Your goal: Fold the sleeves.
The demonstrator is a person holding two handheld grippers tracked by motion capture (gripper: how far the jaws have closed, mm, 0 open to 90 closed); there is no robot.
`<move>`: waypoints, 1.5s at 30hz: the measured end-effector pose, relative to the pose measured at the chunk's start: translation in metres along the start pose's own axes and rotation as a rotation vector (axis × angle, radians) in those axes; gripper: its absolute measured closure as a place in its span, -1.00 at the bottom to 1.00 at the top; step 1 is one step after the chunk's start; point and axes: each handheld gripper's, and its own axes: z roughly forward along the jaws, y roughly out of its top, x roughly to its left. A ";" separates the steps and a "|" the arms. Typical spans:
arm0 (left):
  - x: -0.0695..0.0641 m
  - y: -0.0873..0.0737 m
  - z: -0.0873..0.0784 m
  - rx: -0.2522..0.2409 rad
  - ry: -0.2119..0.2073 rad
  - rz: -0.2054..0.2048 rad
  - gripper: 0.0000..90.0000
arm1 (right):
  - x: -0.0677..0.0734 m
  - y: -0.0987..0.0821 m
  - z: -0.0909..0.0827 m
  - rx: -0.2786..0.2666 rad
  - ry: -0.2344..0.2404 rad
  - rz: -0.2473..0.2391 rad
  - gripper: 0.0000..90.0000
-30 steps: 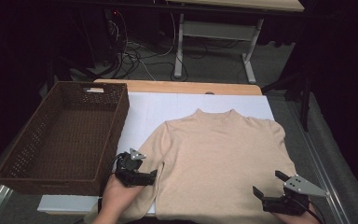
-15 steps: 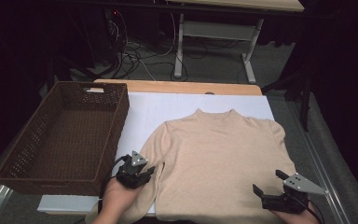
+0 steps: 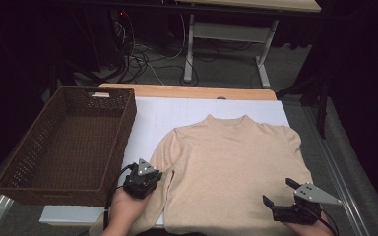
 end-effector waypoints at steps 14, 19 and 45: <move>-0.015 0.052 -0.028 -0.198 -0.034 0.056 0.77 | -0.001 -0.001 -0.002 -0.007 -0.008 -0.013 -0.99; -0.041 0.084 -0.022 -0.237 -0.077 0.131 0.77 | -0.001 -0.001 -0.001 -0.005 -0.009 -0.013 -0.99; -0.026 -0.017 -0.008 0.053 -0.077 0.081 -0.24 | 0.007 0.001 0.003 0.014 -0.008 -0.039 -0.98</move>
